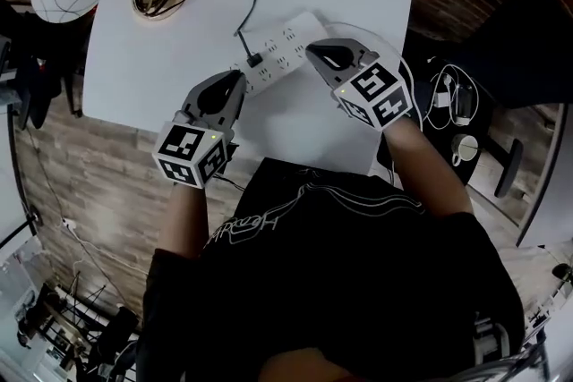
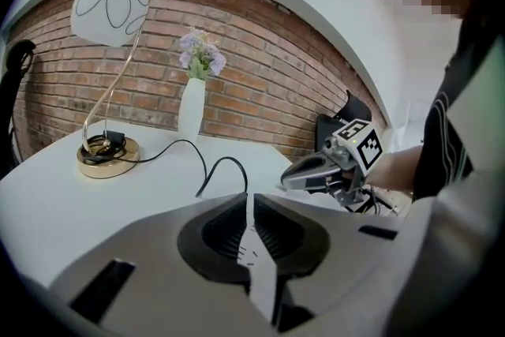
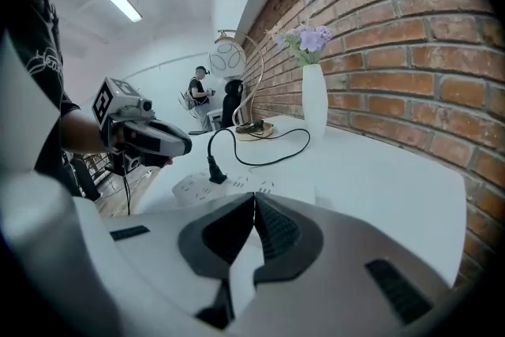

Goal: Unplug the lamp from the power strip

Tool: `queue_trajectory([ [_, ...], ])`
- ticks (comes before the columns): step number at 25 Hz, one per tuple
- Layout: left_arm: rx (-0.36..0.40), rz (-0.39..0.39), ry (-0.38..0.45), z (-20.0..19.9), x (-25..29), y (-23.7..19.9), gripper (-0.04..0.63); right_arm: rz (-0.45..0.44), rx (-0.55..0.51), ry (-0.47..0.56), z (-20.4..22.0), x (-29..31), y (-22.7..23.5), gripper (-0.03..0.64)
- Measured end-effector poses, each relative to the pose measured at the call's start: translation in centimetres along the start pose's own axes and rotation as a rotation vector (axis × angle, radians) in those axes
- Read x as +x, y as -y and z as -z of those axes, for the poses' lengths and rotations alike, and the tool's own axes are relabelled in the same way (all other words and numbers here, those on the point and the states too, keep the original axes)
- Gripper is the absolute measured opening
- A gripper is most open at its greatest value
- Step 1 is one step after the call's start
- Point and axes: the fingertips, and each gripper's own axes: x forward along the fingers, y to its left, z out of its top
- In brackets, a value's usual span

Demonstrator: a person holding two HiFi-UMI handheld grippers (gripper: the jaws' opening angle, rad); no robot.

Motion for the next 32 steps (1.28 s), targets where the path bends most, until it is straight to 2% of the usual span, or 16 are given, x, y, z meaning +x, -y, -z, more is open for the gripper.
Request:
queue_trajectory([
  [2,0.02,0.024,-0.01,0.2,0.7,-0.4,0.021,0.005,-0.002,0.001,0.0,0.5,0.3,-0.003],
  [4,0.056,0.062,-0.027,0.4,1.5,-0.5,0.09,0.011,0.001,-0.001,0.0,0.8,0.7,-0.003],
  [8,0.157,0.131,-0.046,0.7,2.5,-0.4,0.132,0.017,0.004,-0.025,1.0,1.3,0.8,-0.003],
  [13,0.35,0.177,-0.106,1.1,4.0,-0.7,0.143,0.022,0.009,-0.022,1.2,1.7,1.1,-0.003],
  [16,0.434,0.186,-0.139,1.5,4.7,-0.6,0.143,0.015,0.026,-0.01,1.2,1.7,1.1,-0.003],
  [20,0.472,0.186,-0.146,1.6,5.2,-0.7,0.128,0.025,0.042,0.006,1.2,1.5,1.2,-0.003],
  [25,0.463,0.195,-0.153,1.5,5.4,-0.7,0.056,0.024,0.043,0.006,1.2,1.5,1.2,-0.003],
  [29,0.487,0.183,-0.165,1.5,5.5,-0.6,0.049,0.027,0.048,0.013,1.2,1.5,1.2,-0.003],
  [32,0.476,0.182,-0.163,1.5,5.5,-0.7,0.048,0.033,0.048,0.018,1.2,1.5,1.3,-0.004],
])
